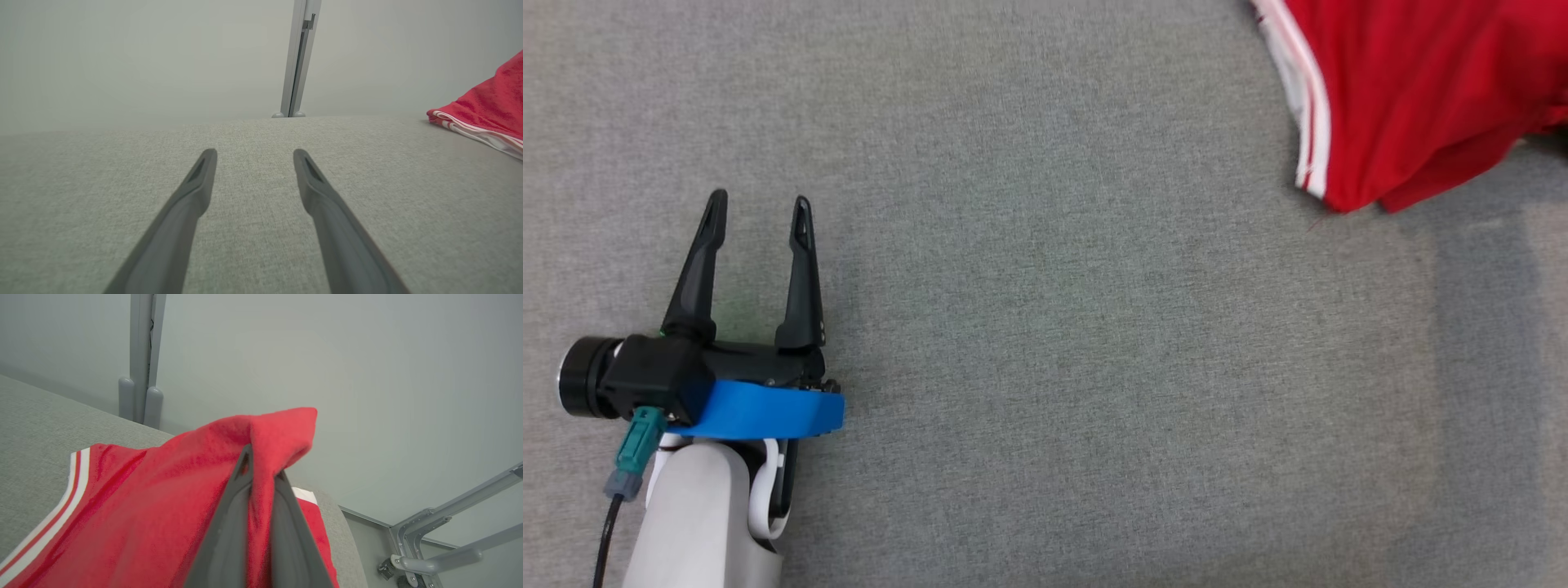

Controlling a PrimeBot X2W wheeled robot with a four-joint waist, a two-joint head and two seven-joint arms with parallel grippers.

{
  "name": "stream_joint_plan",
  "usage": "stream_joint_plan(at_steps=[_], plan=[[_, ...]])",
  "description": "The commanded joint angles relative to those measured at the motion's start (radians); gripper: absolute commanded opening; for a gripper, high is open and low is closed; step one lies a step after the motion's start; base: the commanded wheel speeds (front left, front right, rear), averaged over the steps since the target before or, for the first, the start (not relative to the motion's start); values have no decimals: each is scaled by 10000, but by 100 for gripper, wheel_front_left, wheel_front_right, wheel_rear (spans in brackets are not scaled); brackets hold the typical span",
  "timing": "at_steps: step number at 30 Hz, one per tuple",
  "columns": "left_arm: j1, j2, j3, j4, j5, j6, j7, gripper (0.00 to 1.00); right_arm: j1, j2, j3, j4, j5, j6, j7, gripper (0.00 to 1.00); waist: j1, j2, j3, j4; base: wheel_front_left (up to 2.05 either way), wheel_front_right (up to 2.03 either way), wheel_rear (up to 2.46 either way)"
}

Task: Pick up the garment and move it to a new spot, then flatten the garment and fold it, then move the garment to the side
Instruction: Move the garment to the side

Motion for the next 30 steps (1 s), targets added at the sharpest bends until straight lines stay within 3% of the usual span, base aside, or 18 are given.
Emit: stream_joint_plan(at_steps=[1, 11, 18, 27, 28, 29, 30], plan=[[-268, 43, -33, -77, 18, -68, -44, 100, -264, -327, -22, 66, 38, -1, 53, 0, -2, -3, 115, 34, 0, 0, 0], [-487, 183, -200, -294, 28, -52, -44, 100, -1028, -2249, 723, 920, 394, -3, 882, 0, -2, -3, 529, -91, 0, 0, 0], [-582, 211, -280, -327, -15, -54, -43, 100, -1601, -2582, 1092, 1530, 548, -4, 1641, 0, -2, -3, 682, -127, 0, 0, 0], [-594, 165, -330, -276, -130, -52, -21, 100, -2204, -2585, 1376, 2285, 242, -3, 1703, 0, -2, -3, 853, 48, 0, 0, 0], [-593, 160, -312, -268, -149, -52, -21, 100, -2248, -2588, 1360, 2379, 194, -3, 1733, 15, -2, -3, 858, 66, 0, 0, 0], [-590, 156, -292, -262, -164, -52, -21, 100, -2296, -2552, 1339, 2469, 209, -3, 1763, 18, -2, -3, 856, 82, 0, 0, 0], [-583, 153, -272, -255, -175, -52, -21, 100, -2355, -2529, 1363, 2519, 176, -3, 1754, 34, -2, -3, 850, 93, 0, 0, 0]])
